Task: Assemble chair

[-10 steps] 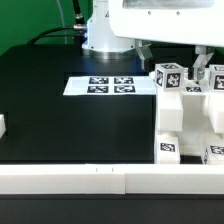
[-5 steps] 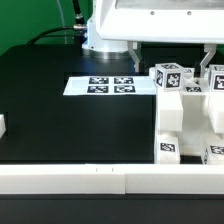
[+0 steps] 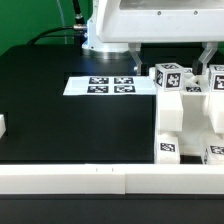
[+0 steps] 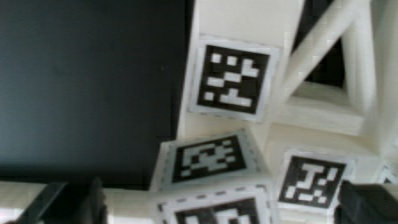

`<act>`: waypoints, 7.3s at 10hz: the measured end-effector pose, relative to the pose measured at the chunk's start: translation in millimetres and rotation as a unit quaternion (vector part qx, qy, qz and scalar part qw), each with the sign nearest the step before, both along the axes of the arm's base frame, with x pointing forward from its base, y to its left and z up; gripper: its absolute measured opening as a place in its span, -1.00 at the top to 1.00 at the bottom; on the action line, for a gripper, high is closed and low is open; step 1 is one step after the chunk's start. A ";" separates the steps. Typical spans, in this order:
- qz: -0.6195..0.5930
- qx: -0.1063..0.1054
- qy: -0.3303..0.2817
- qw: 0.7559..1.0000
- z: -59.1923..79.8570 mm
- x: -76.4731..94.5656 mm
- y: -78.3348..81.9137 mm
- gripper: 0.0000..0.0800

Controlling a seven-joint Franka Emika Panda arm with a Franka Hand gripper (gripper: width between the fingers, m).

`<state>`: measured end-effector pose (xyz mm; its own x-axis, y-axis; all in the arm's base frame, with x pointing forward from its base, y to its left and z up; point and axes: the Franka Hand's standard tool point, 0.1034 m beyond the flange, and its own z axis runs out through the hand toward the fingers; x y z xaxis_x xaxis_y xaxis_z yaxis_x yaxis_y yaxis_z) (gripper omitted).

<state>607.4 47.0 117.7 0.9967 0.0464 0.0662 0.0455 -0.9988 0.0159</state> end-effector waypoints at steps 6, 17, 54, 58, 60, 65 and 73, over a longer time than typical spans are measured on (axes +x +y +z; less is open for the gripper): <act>-0.015 0.001 0.000 1.000 0.0 0.0 -0.2 -0.62; -0.125 0.011 -0.001 0.992 -0.2 0.0 0.5 0.29; 0.098 -0.006 -0.010 0.995 -2.3 2.2 -6.0 0.29; -0.017 0.004 -0.011 1.000 -2.2 2.3 -5.8 0.29; -0.153 0.020 -0.014 0.988 -1.9 2.8 -3.9 0.29; -0.367 0.050 -0.008 0.929 -2.1 2.3 -4.1 0.28; -0.536 0.065 -0.002 0.842 -2.7 1.6 -0.1 -0.17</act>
Offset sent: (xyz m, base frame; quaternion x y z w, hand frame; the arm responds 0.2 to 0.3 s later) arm 0.0000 0.0000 0.0000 0.0000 0.0000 0.0000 1.0000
